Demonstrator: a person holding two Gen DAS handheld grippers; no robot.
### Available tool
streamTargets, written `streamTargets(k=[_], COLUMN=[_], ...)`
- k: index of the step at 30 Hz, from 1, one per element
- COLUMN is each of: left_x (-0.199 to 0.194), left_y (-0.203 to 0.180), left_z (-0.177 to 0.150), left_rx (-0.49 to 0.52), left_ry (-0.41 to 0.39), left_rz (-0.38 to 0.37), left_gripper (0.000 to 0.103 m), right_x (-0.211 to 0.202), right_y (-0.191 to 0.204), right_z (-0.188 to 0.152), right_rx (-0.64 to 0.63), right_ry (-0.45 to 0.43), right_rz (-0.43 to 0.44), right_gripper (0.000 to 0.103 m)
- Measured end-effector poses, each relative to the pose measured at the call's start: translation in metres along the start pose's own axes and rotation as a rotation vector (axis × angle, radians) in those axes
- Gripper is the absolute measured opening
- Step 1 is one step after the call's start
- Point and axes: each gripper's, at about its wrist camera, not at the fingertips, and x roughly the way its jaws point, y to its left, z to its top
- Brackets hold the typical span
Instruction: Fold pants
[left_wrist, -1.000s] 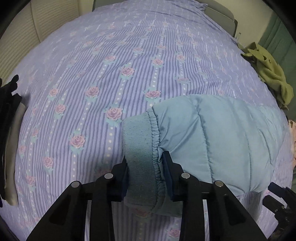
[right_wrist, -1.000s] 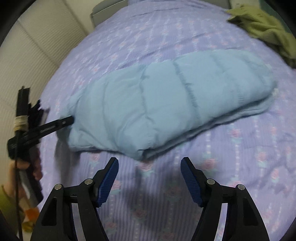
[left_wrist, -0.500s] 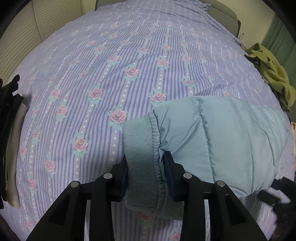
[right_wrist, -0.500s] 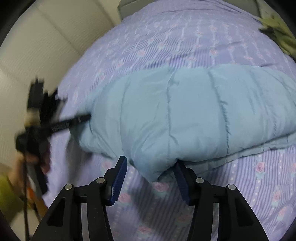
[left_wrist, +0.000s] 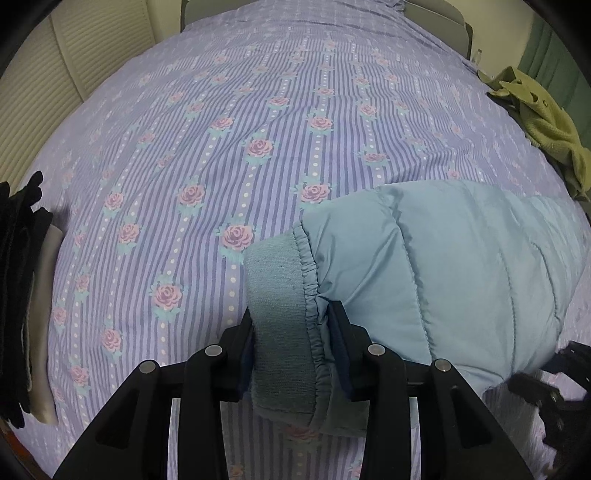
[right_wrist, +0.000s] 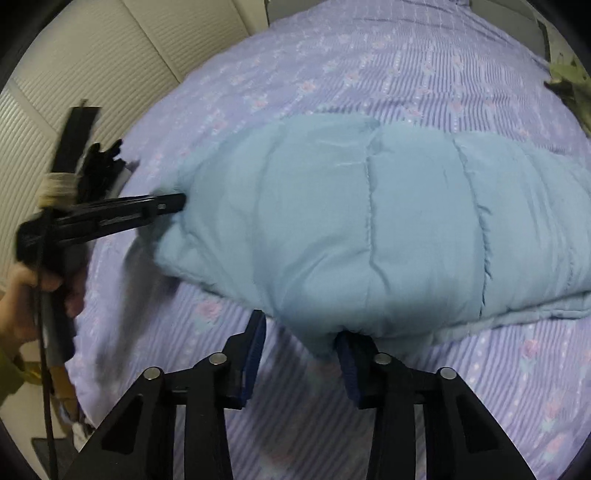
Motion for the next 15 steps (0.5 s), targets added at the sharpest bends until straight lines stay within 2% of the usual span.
streamTargets(k=[2, 4, 6, 9, 13, 15], left_x=[0.0, -0.002, -0.008, -0.006, 0.003, 0.0], left_y=[0.001, 0.001, -0.002, -0.011, -0.015, -0.014], left_z=[0.001, 0.0, -0.002, -0.009, -0.008, -0.005], left_rx=[0.003, 0.019, 0.057, 0.143, 0.167, 0.148], left_ry=[0.003, 0.002, -0.011, -0.017, 0.007, 0.008], left_rz=[0.001, 0.012, 0.06, 0.137, 0.17, 0.193], left_gripper=[0.039, 0.038, 0.037, 0.037, 0.04, 0.053], right_x=[0.006, 0.004, -0.012, -0.02, 0.011, 0.009], right_y=[-0.003, -0.003, 0.005, 0.02, 0.018, 0.013], right_z=[0.001, -0.004, -0.008, -0.023, -0.032, -0.031], right_rx=[0.017, 0.028, 0.037, 0.009, 0.028, 0.063], right_ry=[0.006, 0.028, 0.014, 0.026, 0.092, 0.084], right_rz=[-0.003, -0.01, 0.004, -0.01, -0.058, -0.048], right_gripper=[0.03, 0.014, 0.01, 0.008, 0.007, 0.008])
